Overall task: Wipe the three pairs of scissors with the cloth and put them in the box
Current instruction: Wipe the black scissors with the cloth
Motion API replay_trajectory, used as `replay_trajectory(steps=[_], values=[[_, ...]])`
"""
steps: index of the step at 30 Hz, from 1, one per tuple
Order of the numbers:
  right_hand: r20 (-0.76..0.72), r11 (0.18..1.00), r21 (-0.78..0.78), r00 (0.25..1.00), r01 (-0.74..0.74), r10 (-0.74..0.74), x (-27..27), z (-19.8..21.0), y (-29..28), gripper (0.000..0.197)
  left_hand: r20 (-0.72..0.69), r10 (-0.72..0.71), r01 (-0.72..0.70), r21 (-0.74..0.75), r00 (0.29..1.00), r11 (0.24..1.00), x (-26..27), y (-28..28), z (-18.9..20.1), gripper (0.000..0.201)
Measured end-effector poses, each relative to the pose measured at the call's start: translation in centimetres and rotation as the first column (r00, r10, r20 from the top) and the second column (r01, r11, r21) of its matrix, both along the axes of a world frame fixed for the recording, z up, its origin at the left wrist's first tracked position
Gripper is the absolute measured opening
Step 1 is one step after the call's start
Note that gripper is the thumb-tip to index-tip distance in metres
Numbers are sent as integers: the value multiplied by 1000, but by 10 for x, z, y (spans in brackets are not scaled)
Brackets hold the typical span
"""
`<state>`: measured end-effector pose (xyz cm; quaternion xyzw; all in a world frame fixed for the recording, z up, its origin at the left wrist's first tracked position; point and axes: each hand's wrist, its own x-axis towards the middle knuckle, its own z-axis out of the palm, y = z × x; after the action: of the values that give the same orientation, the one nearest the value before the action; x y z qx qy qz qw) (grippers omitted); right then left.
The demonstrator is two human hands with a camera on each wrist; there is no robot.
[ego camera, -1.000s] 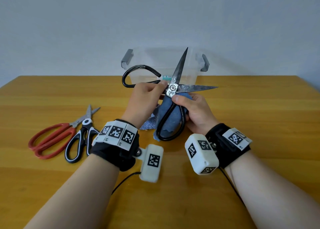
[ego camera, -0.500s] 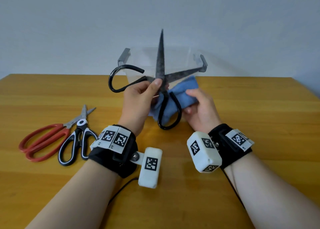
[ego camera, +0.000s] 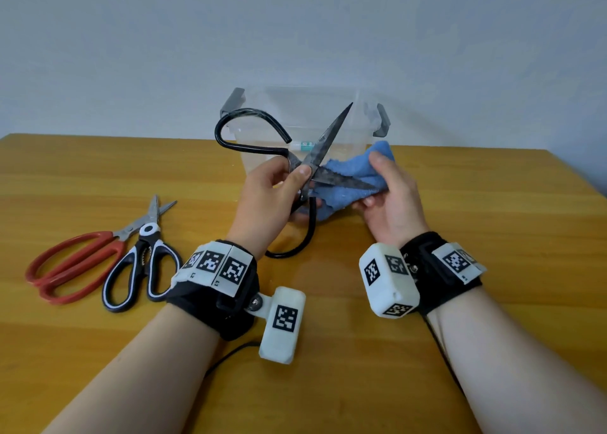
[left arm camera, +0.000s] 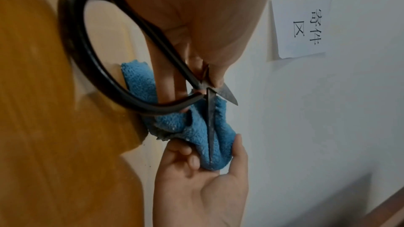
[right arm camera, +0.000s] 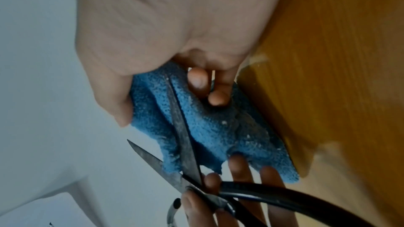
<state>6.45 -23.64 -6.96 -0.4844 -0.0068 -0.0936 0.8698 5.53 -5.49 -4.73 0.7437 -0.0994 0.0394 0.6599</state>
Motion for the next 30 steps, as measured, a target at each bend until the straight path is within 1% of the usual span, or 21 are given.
replay_trajectory(steps=[2,4,5,7,10,12,14,16,18,19,21,22,24,25,27,28,30], values=[[8,999,-47,1000,-4,4,-1,-2,1,14,82,57,-64,86,995,994,4,4,-3,35],[9,995,-105,1000,1,0,-3,-3,3,10,103,79,-90,102,992,991,5,5,-5,39],[-6,990,-142,1000,10,-11,-4,-3,3,10,96,78,-88,98,992,991,5,5,-5,40],[-31,977,-209,998,39,-46,-5,-3,5,16,55,72,-75,69,996,995,3,3,-2,37],[-33,959,-270,995,85,-98,-4,-5,4,25,-29,59,-60,-8,998,998,4,-1,-4,28],[-15,932,-353,995,83,-95,-3,-7,5,27,-59,70,-73,-56,996,996,5,-1,-5,21],[-13,908,-414,998,57,-69,-4,-8,7,25,-85,93,-101,-95,992,990,4,-2,-5,17],[-38,913,-404,996,60,-83,-3,-9,6,26,-102,79,-90,-99,992,991,4,-2,-6,17],[-61,928,-358,990,100,-130,-2,-8,5,29,-89,22,-27,-61,996,998,3,-3,-5,13],[-61,935,-336,988,116,-144,-1,-9,5,27,-66,-4,4,-4,998,1000,4,-3,-5,16],[-53,939,-323,988,122,-147,-1,-9,5,25,-29,-38,42,115,999,993,4,-1,-4,31],[-44,938,-326,989,116,-138,-1,-9,5,28,-35,-48,52,130,998,990,5,0,-3,34],[-27,946,-310,993,98,-112,-3,-7,7,37,-68,-74,82,119,995,990,4,1,0,31],[-28,952,-292,994,93,-106,-5,-6,7,37,-82,-85,94,114,993,989,2,1,2,26],[-26,954,-276,991,119,-131,-5,-5,7,28,-89,-92,100,88,992,991,0,1,3,17],[-29,946,-285,985,156,-171,-5,-5,7,20,-94,-91,97,64,991,993,-1,1,3,16],[-29,902,-301,943,309,-333,-4,-5,3,8,-118,-97,96,-11,988,995,-2,1,2,18]])
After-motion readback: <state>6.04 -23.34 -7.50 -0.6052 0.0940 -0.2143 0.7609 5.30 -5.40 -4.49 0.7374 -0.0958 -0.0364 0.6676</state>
